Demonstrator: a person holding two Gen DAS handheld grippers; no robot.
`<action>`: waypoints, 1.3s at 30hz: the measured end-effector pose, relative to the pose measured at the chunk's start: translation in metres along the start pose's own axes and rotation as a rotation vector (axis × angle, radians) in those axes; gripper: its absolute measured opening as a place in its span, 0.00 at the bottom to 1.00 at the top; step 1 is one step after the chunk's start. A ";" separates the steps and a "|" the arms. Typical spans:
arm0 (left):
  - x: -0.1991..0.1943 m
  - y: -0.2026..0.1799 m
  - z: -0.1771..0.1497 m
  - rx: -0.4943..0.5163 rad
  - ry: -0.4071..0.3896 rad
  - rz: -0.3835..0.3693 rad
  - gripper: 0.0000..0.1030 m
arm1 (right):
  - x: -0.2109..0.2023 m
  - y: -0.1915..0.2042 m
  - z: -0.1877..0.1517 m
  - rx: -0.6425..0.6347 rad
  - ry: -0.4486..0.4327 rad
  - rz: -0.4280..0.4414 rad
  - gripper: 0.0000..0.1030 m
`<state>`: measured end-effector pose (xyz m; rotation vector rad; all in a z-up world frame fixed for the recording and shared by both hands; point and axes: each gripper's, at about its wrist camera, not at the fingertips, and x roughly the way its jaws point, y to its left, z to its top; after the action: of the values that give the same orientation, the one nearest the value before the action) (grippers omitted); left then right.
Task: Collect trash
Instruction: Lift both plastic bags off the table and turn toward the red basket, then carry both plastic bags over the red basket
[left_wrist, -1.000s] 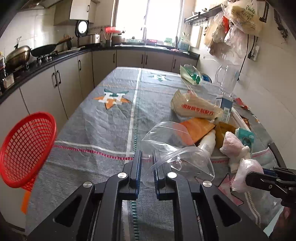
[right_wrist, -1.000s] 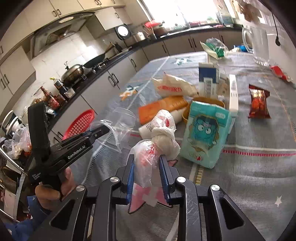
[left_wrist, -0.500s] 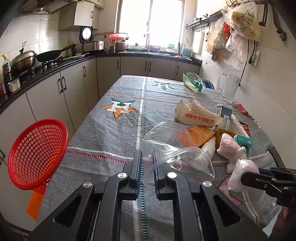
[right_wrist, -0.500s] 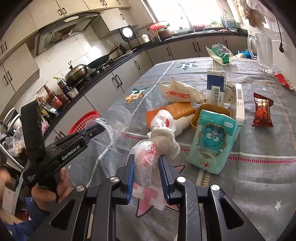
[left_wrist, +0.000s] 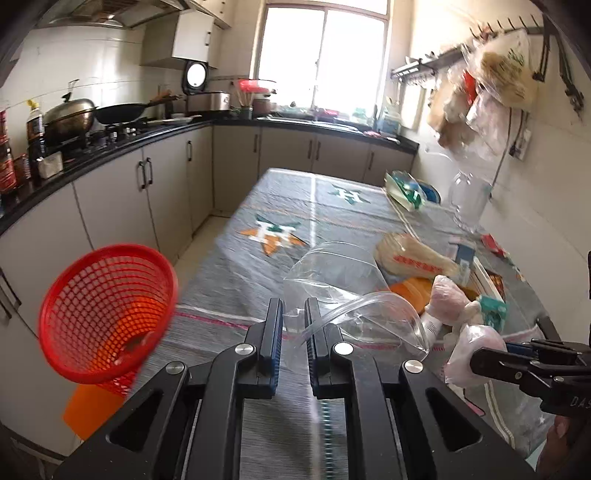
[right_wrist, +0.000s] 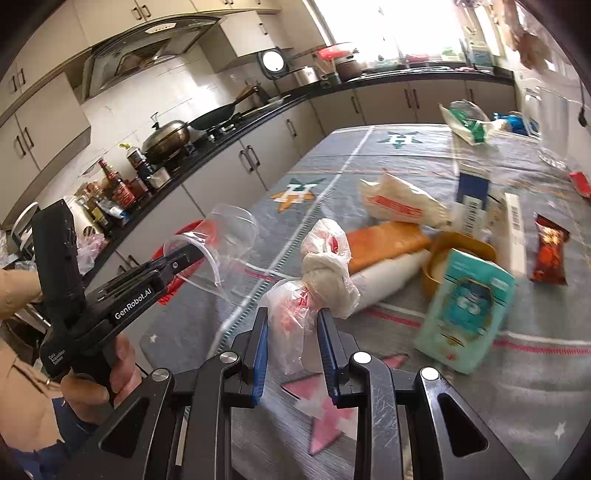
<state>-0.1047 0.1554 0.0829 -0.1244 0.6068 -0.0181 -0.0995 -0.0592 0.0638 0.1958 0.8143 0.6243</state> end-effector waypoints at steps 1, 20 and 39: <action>-0.002 0.004 0.001 -0.007 -0.006 0.006 0.11 | 0.002 0.004 0.002 -0.008 0.001 0.006 0.27; -0.032 0.114 0.014 -0.169 -0.083 0.151 0.11 | 0.056 0.096 0.038 -0.159 0.051 0.111 0.27; -0.024 0.197 -0.010 -0.282 -0.026 0.264 0.11 | 0.120 0.156 0.065 -0.204 0.113 0.199 0.27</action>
<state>-0.1344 0.3510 0.0641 -0.3161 0.5939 0.3250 -0.0590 0.1420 0.0948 0.0551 0.8399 0.9075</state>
